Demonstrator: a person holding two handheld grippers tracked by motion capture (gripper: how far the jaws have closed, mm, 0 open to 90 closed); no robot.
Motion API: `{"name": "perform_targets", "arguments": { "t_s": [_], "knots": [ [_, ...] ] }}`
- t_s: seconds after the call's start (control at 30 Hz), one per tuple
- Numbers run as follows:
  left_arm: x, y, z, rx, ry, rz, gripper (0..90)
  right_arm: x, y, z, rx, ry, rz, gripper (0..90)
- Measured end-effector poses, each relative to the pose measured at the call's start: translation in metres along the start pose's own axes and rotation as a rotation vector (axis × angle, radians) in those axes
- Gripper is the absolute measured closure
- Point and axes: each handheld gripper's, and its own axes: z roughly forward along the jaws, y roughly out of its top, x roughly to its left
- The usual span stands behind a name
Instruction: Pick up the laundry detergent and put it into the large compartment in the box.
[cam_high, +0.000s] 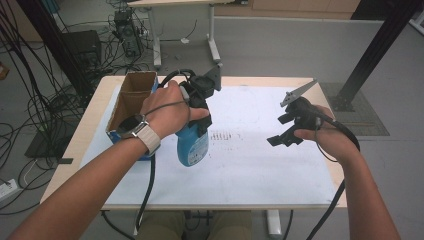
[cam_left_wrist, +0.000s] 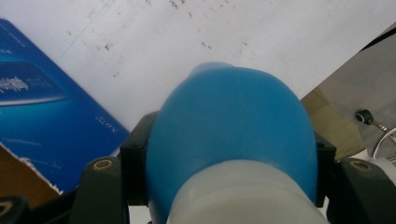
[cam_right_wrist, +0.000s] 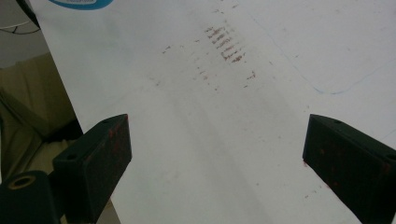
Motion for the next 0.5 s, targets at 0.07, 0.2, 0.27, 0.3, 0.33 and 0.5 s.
{"name": "perform_targets", "arguments": {
  "t_s": [0.07, 0.2, 0.27, 0.3, 0.33, 0.5],
  "knots": [
    [0.002, -0.002, -0.005, -0.003, -0.001, -0.011, 38.4, 0.000, 0.001, -0.001, 0.003, 0.000, -0.002, 7.8],
    [0.004, -0.004, -0.016, -0.002, 0.001, -0.039, 38.4, 0.001, 0.003, -0.001, 0.010, -0.002, -0.005, 7.8],
    [0.005, -0.005, -0.020, -0.003, 0.001, -0.049, 38.4, 0.000, 0.004, -0.001, 0.014, -0.004, -0.007, 7.8],
    [0.006, -0.005, -0.023, 0.001, 0.001, -0.054, 38.3, 0.000, 0.004, -0.001, 0.014, -0.004, -0.007, 7.8],
    [0.006, -0.005, -0.026, 0.003, 0.000, -0.057, 38.4, 0.000, 0.004, -0.001, 0.013, -0.004, -0.006, 7.8],
    [0.010, -0.007, -0.037, -0.002, -0.002, -0.101, 38.4, -0.002, 0.006, 0.001, 0.015, -0.001, -0.007, 7.8]
  ]
}}
